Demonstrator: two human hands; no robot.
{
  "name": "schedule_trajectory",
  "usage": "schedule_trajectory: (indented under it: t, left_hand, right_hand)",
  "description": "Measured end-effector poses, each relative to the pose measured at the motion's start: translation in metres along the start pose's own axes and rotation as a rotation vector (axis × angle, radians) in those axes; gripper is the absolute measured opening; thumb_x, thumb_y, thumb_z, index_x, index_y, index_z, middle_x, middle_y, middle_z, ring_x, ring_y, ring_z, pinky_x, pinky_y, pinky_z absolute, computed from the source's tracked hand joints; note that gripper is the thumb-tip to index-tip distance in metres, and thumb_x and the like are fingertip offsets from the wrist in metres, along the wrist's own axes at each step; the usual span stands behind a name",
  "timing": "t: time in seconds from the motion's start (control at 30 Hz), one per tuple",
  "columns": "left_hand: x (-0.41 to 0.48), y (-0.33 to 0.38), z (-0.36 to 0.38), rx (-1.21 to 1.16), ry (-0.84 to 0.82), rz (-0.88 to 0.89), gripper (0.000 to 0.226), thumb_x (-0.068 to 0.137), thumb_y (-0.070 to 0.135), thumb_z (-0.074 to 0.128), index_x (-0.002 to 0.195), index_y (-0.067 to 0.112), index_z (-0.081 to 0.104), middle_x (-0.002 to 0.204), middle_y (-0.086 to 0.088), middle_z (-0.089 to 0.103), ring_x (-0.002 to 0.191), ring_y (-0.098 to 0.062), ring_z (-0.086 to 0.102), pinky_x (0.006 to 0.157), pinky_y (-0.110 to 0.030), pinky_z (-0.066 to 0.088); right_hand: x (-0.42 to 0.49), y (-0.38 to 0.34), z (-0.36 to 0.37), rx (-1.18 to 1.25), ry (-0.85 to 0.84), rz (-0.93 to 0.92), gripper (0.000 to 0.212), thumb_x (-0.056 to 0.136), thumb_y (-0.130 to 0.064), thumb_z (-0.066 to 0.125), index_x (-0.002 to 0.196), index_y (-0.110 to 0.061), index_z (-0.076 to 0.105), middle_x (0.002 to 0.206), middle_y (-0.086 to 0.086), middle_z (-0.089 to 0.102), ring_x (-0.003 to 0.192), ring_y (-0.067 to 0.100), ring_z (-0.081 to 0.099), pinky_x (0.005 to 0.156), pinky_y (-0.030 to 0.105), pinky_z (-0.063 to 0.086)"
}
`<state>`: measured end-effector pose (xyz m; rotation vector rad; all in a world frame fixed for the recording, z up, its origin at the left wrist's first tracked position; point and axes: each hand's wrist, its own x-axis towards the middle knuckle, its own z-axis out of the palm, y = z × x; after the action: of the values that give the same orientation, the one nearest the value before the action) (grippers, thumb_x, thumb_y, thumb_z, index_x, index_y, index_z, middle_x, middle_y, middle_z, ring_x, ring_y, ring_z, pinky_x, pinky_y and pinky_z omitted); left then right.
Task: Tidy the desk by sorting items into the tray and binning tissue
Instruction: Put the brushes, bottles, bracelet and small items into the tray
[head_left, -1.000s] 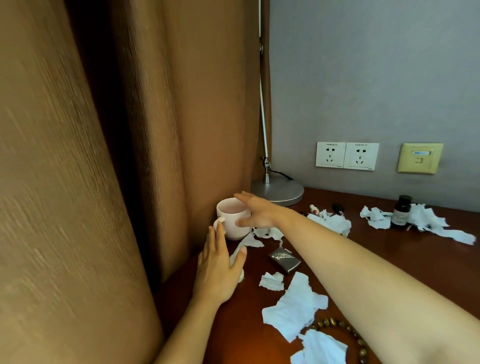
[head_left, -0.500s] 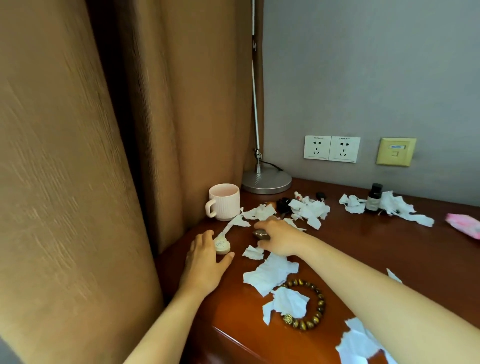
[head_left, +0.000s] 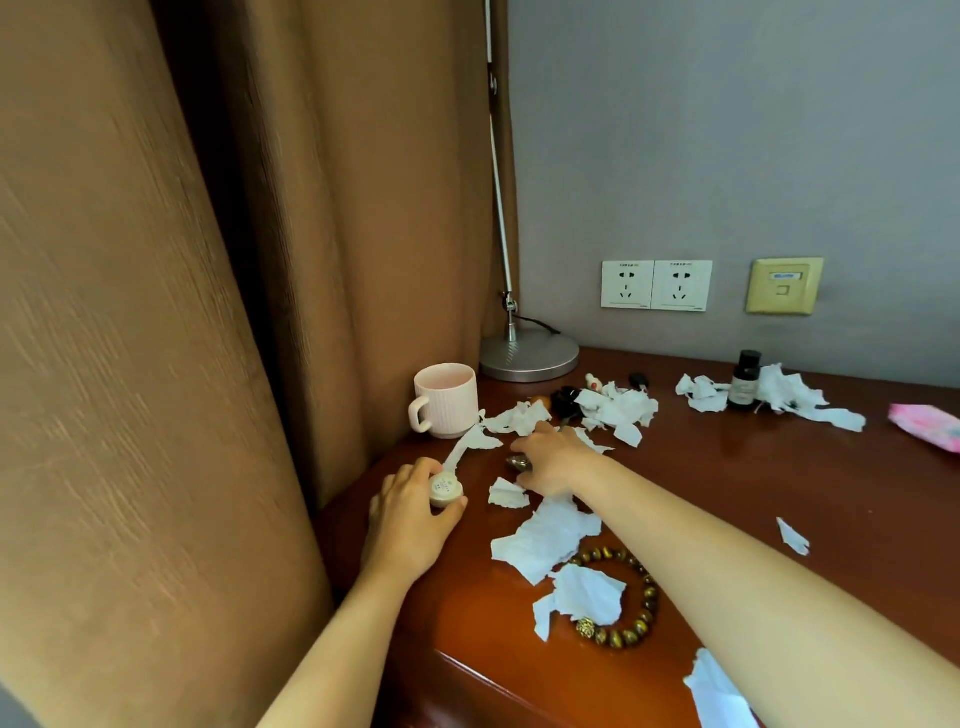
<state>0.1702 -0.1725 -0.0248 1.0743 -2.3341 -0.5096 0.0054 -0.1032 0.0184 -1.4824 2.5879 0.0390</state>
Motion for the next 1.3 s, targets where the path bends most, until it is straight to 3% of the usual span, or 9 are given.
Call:
schedule_trajectory:
  t: [0.33,0.43,0.63,0.8,0.93,1.1,1.3]
  left_hand:
    - [-0.002,0.000,-0.004,-0.245,0.057,-0.037,0.032,0.079,0.026,0.074,0.102,0.023,0.052,0.107,0.003,0.058,0.104,-0.017,0.054,0.085,-0.031,0.051]
    - [-0.003,0.000,-0.006,-0.297,0.097,-0.031,0.034,0.078,0.028,0.075,0.106,0.021,0.057,0.107,0.004,0.060,0.103,-0.016,0.055,0.085,-0.032,0.052]
    - [-0.007,0.005,-0.007,-0.318,0.046,-0.033,0.032,0.077,0.033,0.075,0.100,0.026,0.054,0.102,0.007,0.057,0.094,-0.010,0.055,0.068,-0.013,0.046]
    - [-0.012,0.009,-0.015,-0.419,0.107,-0.039,0.029,0.076,0.033,0.076,0.095,0.024,0.057,0.091,0.008,0.059,0.076,-0.001,0.055,0.059,-0.008,0.040]
    - [-0.018,0.012,-0.018,-0.386,0.090,0.001,0.030,0.077,0.035,0.074,0.100,0.026,0.057,0.095,0.010,0.060,0.079,-0.002,0.056,0.061,-0.007,0.041]
    - [-0.025,0.016,-0.018,-0.360,0.055,0.068,0.045,0.083,0.031,0.069,0.125,0.022,0.059,0.123,0.009,0.058,0.103,-0.001,0.048,0.084,-0.013,0.040]
    - [-0.030,0.032,-0.026,-0.377,0.055,0.041,0.043,0.082,0.029,0.070,0.123,0.026,0.056,0.124,0.005,0.059,0.105,-0.006,0.050,0.089,-0.023,0.045]
  right_hand:
    - [-0.014,0.001,-0.016,0.044,-0.026,-0.083,0.046,0.094,-0.014,0.051,0.139,-0.017,0.043,0.137,0.014,0.045,0.125,0.029,0.044,0.100,0.034,0.042]
    - [-0.019,0.005,-0.016,0.073,-0.041,-0.088,0.045,0.094,-0.014,0.051,0.138,-0.019,0.044,0.136,0.014,0.045,0.120,0.029,0.048,0.097,0.034,0.046]
    - [-0.024,0.008,-0.018,0.129,-0.071,-0.058,0.046,0.092,-0.018,0.056,0.136,-0.017,0.040,0.134,0.015,0.041,0.113,0.030,0.053,0.090,0.035,0.048]
    - [-0.022,0.009,-0.019,0.185,-0.059,-0.033,0.043,0.091,-0.011,0.056,0.131,-0.012,0.041,0.129,0.014,0.050,0.106,0.028,0.055,0.089,0.038,0.051]
    - [-0.020,0.015,-0.014,0.218,0.052,-0.004,0.032,0.093,-0.014,0.052,0.124,-0.015,0.047,0.123,0.015,0.053,0.106,0.032,0.057,0.086,0.039,0.050]
    - [-0.030,0.028,-0.015,0.263,0.231,-0.006,0.025,0.094,-0.020,0.051,0.118,-0.022,0.051,0.118,0.009,0.058,0.103,0.031,0.058,0.083,0.039,0.052]
    - [-0.058,0.056,-0.035,0.363,0.408,-0.054,0.025,0.088,-0.025,0.061,0.113,-0.026,0.059,0.104,0.001,0.063,0.094,0.022,0.058,0.075,0.036,0.050]
